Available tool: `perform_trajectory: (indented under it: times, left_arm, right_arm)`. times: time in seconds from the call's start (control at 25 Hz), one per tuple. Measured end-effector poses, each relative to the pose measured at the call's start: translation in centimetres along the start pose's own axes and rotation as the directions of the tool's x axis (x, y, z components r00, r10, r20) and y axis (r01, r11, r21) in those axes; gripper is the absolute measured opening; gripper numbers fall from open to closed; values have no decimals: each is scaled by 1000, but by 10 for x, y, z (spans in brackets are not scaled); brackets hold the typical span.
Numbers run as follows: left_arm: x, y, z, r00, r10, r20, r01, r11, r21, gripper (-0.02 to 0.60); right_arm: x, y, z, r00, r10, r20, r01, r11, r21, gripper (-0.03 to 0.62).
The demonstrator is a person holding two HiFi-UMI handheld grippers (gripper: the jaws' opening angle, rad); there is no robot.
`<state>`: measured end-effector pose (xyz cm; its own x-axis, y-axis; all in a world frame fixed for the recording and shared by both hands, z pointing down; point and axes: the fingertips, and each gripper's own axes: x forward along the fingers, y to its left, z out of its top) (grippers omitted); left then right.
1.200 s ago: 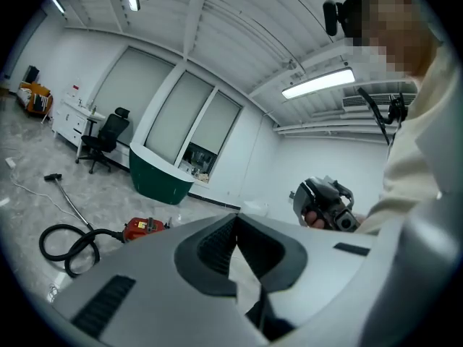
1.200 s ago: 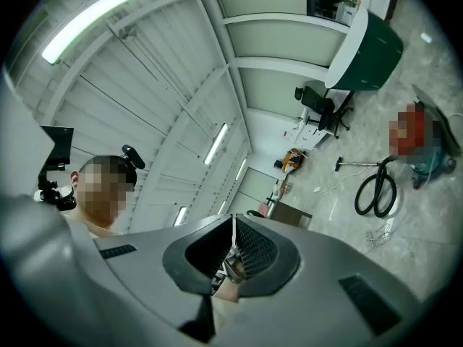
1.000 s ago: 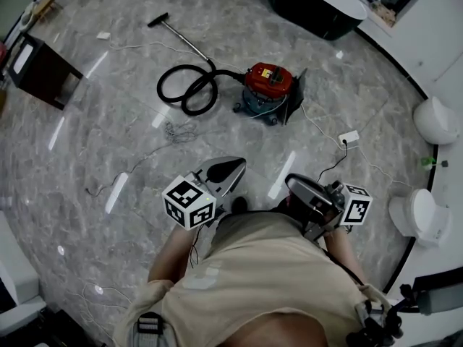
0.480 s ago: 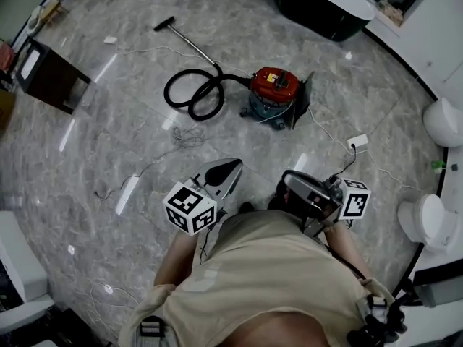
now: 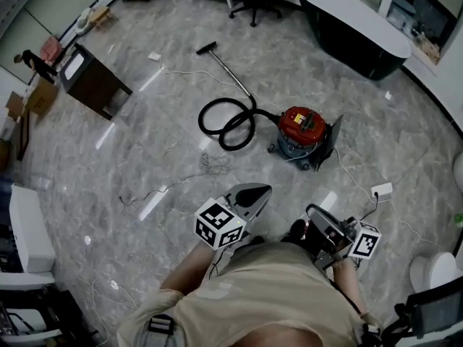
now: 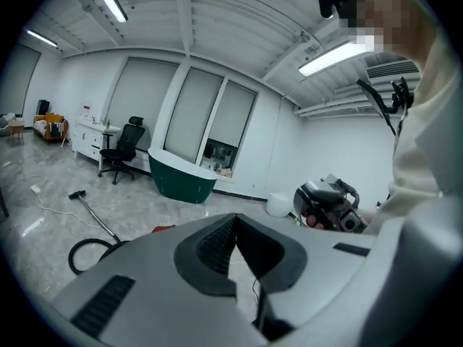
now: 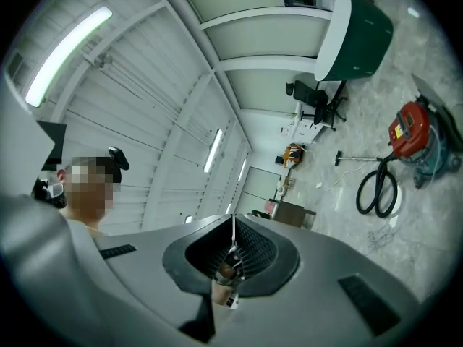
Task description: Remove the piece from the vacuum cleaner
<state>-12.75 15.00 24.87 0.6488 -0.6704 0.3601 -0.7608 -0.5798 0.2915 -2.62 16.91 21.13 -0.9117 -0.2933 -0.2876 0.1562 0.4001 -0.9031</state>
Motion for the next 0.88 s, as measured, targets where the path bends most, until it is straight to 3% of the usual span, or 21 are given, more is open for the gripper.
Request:
perform_trajectory:
  times: [0.2,0.48,0.72,0.88]
  left_arm:
    - [52,-19,10,998,13,-54,-12,999,35,-2]
    - [107,-41,31,995,58,-86,-52,996,73,-1]
    - [136,-45,48,989,122,-85,-106,979,173,-2]
    - [150,-48,45,986,120,-111,-99,979,180,-2]
  right_arm:
    - [-42,-28,44,992,-126,-26,123,989,-87,5]
    - [-78,-45,94,994,-98,-53,93,991,-95,5]
    - [-92,-54,130,998,-59,-35,53,989,-140,5]
    - [-103,-58,139,996,-73,-44,66,988,-141,5]
